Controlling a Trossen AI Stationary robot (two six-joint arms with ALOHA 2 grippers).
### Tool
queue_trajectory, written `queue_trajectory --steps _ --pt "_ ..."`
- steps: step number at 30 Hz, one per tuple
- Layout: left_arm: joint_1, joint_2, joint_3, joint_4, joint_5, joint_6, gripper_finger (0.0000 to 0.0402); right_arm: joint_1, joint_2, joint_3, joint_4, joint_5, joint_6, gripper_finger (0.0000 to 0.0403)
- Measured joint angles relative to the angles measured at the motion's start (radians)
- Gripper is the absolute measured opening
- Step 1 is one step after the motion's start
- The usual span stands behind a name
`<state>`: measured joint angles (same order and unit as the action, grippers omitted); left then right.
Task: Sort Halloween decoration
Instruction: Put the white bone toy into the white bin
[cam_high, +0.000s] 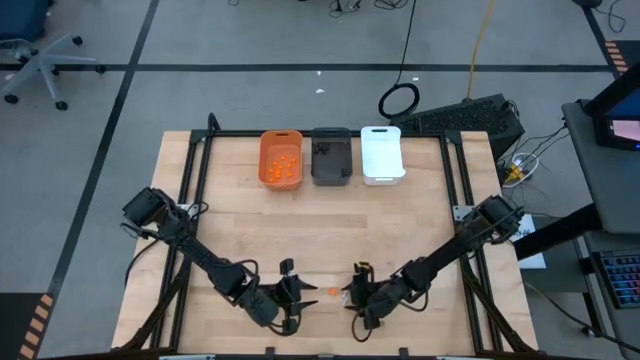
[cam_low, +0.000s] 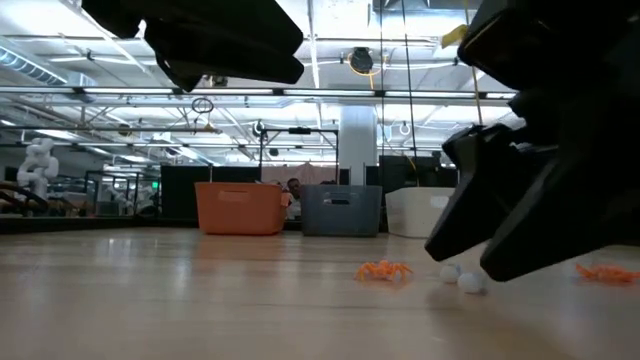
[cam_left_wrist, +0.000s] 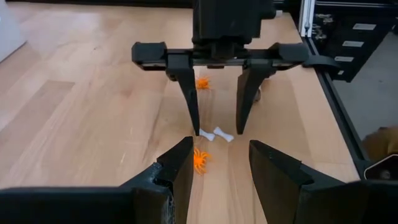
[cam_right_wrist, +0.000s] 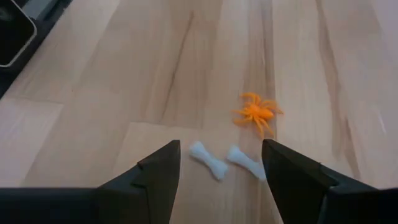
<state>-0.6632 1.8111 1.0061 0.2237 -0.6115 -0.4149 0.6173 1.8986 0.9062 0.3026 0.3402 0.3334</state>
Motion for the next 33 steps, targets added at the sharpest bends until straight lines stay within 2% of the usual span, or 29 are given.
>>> queue_trajectory --steps 16,25,30,33 --pt "0.000 0.000 0.000 0.002 -0.030 0.000 0.0155 -0.050 0.002 0.001 -0.134 0.181 0.151 0.0210" --pt "0.000 0.000 0.000 -0.006 -0.030 -0.025 0.0155 -0.045 -0.033 -0.002 -0.148 0.176 0.104 0.0206" --pt "0.000 0.000 0.000 -0.008 -0.030 -0.024 0.0155 -0.023 -0.039 -0.001 -0.147 0.109 0.015 0.0173" --pt "0.000 0.000 0.000 -0.009 -0.030 -0.024 0.0155 -0.021 -0.034 -0.001 -0.144 0.104 0.001 0.0150"
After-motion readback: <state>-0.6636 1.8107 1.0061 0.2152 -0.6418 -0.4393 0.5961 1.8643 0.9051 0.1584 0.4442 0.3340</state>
